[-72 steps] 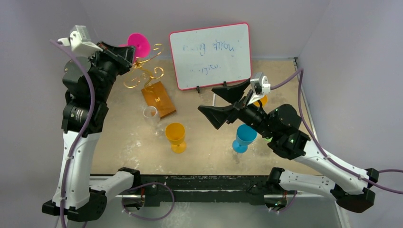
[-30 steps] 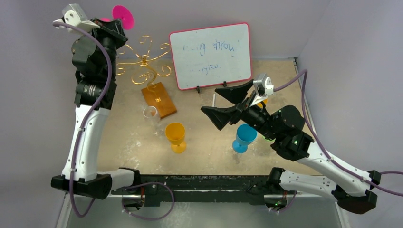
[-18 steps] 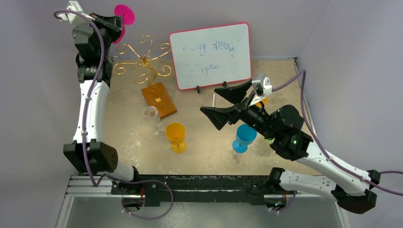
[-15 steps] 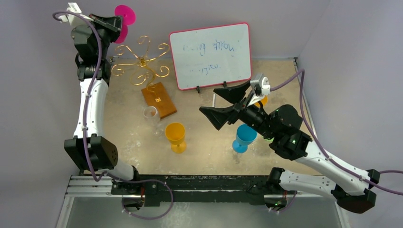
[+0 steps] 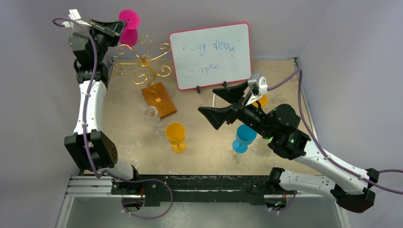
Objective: Place the wine glass upside down on the wine glass rack
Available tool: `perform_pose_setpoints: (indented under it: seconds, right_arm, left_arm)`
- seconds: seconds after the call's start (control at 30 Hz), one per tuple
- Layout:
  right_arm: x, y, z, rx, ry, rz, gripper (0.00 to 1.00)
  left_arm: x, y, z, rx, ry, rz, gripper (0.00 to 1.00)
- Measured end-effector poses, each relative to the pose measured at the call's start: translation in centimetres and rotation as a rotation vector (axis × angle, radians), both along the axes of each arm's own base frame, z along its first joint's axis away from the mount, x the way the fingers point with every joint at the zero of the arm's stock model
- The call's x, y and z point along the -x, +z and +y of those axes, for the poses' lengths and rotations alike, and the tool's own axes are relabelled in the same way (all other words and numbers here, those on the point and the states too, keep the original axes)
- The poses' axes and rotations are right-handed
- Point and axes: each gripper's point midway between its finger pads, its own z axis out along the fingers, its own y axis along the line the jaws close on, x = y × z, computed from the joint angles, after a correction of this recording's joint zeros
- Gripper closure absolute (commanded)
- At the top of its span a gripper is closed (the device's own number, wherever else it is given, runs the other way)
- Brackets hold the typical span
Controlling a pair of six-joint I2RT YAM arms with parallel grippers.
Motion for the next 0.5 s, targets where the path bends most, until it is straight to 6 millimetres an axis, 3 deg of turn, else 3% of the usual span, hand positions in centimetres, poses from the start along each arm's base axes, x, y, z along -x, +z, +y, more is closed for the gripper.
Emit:
perform_pose_setpoints:
  seconds: [0.2,0.5]
  right_arm:
    - [0.1,0.1,-0.1,-0.001,0.000,0.000,0.00]
    - [0.2,0.2,-0.3,-0.006,0.000,-0.003,0.00]
  left_arm:
    - [0.1,-1.0,-0.8,0.024,-0.051,0.020,1.00]
    - [0.1,-3.7,-0.2,0.019,-0.039,0.106,1.00]
